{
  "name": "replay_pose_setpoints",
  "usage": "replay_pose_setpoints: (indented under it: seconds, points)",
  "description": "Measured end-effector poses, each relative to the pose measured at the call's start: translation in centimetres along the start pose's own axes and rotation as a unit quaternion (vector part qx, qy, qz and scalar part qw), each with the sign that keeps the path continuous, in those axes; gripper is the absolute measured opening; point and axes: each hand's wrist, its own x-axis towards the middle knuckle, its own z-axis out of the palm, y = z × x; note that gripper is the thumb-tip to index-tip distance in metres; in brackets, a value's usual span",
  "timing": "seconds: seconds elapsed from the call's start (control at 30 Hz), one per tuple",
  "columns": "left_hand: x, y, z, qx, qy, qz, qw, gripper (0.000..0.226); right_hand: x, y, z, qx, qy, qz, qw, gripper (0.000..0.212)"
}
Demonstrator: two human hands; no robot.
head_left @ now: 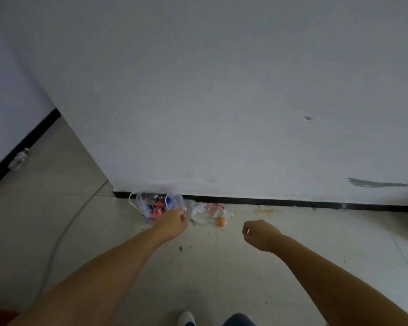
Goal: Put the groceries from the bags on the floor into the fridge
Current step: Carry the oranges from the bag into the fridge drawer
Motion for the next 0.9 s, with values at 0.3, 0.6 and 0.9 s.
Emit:
replay_pose_setpoints:
  seconds: [0.3, 0.6, 0.9]
  points:
    - [16.9, 2.4, 3.3, -0.038, -0.098, 0.030, 0.994, 0.024, 15.7, 5.1, -0.7, 0.040, -0.040, 0.027, 0.998, 0.031]
    - [38.0, -4.4, 18.0, -0.044, -0.155, -0.024, 0.987, 0.011, 38.5, 12.5, 11.6, 0.079, -0.127, 0.036, 0.988, 0.036]
    - [60.1, -11.6, 37.6, -0.025, -0.123, 0.030, 0.992, 0.021, 60.0, 19.5, 30.1, -0.030, -0.074, -0.071, 0.994, 0.065]
